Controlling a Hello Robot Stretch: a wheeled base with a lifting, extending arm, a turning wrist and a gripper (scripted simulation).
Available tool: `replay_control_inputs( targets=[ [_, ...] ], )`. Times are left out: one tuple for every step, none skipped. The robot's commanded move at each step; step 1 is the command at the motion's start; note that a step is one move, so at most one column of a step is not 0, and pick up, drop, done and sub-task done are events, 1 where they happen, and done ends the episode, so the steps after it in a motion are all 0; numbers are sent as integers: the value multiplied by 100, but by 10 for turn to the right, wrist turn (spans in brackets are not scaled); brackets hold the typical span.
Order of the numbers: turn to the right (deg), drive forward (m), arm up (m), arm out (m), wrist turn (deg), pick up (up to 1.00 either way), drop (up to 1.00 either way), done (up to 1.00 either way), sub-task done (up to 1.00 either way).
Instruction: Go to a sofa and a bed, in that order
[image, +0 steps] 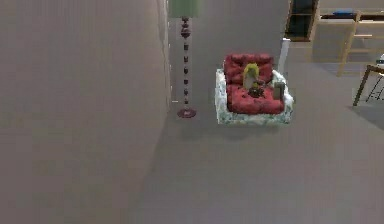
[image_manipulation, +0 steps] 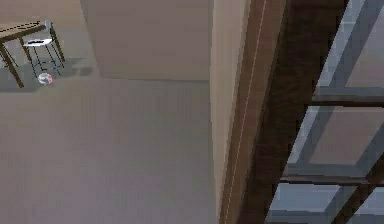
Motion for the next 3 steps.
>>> replay_control_inputs(
  targets=[
    [180, 0, 0, 0, 0, 0, 0, 0, 0],
    [0, 5, 0, 0, 0, 0, 0, 0, 0],
    [180, 0, 0, 0, 0, 0, 0, 0, 0]
  ],
)
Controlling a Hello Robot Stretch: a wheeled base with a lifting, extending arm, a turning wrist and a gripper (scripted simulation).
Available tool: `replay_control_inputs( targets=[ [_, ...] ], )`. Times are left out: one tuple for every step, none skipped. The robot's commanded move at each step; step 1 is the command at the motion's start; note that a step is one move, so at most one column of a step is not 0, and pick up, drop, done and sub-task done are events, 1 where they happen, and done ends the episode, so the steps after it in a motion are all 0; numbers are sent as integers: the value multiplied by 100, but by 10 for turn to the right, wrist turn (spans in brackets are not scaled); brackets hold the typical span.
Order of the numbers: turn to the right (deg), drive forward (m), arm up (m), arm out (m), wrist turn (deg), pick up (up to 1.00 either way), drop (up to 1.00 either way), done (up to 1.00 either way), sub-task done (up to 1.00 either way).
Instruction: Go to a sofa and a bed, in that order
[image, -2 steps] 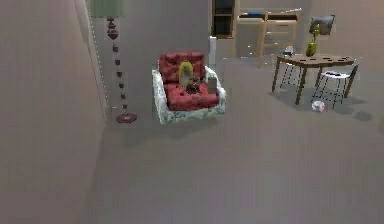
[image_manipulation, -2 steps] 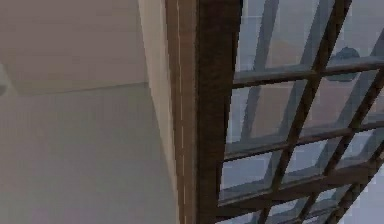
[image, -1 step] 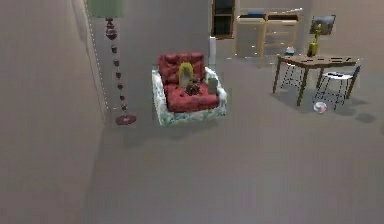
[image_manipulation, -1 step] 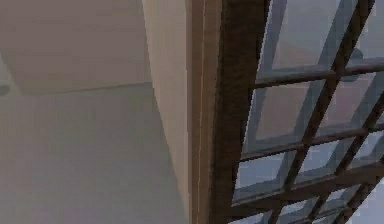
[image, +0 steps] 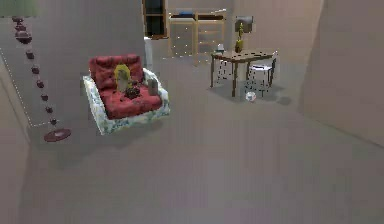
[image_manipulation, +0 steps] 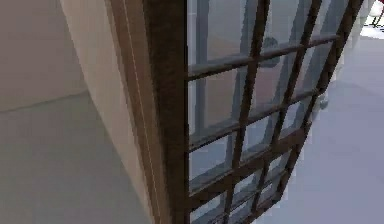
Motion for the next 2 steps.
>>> replay_control_inputs(
  targets=[
    [0, 100, 0, 0, 0, 0, 0, 0, 0],
    [0, 100, 0, 0, 0, 0, 0, 0, 0]
  ],
)
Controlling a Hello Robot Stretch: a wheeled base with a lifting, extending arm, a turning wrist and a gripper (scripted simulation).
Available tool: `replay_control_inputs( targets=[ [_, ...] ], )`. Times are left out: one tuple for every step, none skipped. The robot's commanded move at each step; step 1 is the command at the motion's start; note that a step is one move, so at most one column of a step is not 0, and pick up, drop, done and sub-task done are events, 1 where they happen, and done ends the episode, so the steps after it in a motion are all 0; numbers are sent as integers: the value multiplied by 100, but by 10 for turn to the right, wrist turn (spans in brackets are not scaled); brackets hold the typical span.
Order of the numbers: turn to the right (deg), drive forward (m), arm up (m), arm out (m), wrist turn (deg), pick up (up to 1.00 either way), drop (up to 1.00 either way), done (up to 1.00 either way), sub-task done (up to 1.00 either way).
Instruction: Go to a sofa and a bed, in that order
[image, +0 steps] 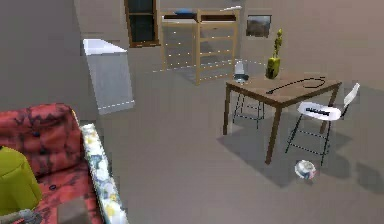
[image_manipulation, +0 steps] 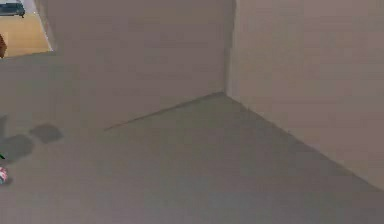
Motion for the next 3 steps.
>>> replay_control_inputs(
  targets=[
    [0, 100, 0, 0, 0, 0, 0, 0, 0],
    [0, 100, 0, 0, 0, 0, 0, 0, 0],
    [60, 0, 0, 0, 0, 0, 0, 0, 0]
  ],
)
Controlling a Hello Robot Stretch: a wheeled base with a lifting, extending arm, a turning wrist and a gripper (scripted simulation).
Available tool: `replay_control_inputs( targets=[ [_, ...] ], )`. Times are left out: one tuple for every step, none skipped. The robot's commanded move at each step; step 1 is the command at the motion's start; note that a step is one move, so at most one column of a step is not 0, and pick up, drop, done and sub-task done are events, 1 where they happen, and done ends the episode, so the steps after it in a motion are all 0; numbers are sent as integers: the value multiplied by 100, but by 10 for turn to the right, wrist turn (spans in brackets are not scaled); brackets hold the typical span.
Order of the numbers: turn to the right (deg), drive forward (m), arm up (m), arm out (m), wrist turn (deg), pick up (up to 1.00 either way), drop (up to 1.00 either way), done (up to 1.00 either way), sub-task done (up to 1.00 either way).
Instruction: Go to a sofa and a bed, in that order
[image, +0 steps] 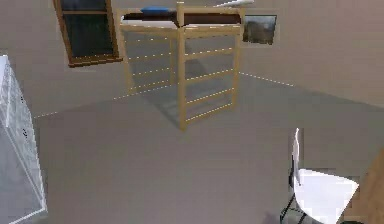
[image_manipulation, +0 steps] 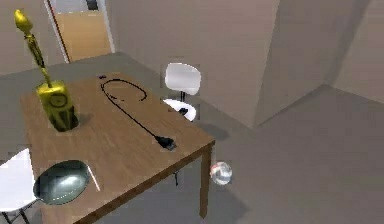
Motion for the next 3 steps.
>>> replay_control_inputs(
  targets=[
    [0, 25, 0, 0, 0, 0, 0, 0, 0],
    [-30, 0, 0, 0, 0, 0, 0, 0, 0],
    [0, 100, 0, 0, 0, 0, 0, 0, 0]
  ],
)
